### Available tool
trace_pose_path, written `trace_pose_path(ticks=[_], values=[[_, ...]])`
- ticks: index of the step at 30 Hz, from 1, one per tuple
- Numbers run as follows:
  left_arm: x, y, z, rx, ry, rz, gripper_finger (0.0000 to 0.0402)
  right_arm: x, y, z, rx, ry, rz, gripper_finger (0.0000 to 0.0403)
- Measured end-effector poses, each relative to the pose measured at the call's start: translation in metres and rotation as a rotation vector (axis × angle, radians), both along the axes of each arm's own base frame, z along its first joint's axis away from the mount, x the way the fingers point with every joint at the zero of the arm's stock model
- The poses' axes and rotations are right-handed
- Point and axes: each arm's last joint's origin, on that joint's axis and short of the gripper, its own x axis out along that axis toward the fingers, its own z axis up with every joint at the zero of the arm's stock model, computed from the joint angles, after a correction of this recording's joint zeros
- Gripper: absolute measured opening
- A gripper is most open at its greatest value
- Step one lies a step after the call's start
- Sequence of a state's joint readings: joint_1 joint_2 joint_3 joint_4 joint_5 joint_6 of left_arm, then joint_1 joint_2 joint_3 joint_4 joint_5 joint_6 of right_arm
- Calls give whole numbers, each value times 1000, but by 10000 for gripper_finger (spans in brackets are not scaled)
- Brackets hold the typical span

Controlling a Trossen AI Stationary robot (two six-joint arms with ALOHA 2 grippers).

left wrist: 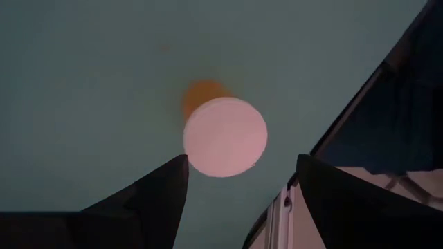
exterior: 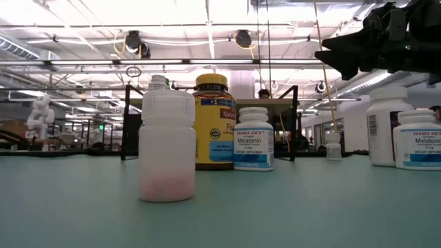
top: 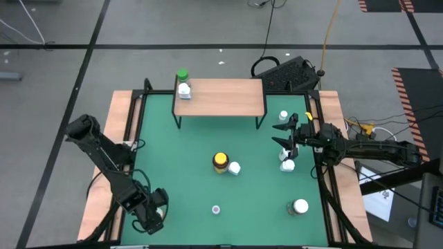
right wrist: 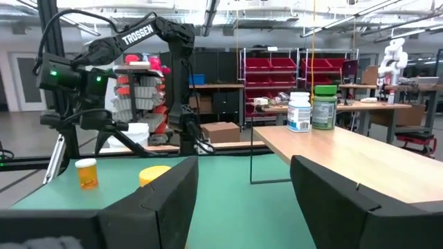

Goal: Pick and place medicine bottles onto shelf by color
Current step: Put the orange pill bottle on the shelf

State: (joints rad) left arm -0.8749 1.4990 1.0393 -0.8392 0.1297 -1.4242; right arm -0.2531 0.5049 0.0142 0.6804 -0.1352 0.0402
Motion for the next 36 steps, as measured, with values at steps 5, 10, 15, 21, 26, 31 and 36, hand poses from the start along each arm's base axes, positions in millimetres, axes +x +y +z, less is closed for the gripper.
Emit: trace_pose_path(ticks=[5,10,15,21,26,31,36], values=[[-2,4,-1,72,-17,-6,271,0,0,0,3,3,1,226],[-1,4,-1,71,-35,-9,271,0,0,-1,19,10,4,226],[-1,-1,-3,78,-67,-14,271,0,1,-2,19,18,29,226],[1,-13,-17,86,-65,-36,271,0,1,0,-4,5,26,226],[6,-19,-22,65,-88,-39,271,0,1,1,-11,-12,25,226],[6,-21,-32,102,-63,-60,271,0,1,2,-11,-19,26,226],[6,-23,-37,110,-53,-125,271,0,1,2,-11,-21,26,226]])
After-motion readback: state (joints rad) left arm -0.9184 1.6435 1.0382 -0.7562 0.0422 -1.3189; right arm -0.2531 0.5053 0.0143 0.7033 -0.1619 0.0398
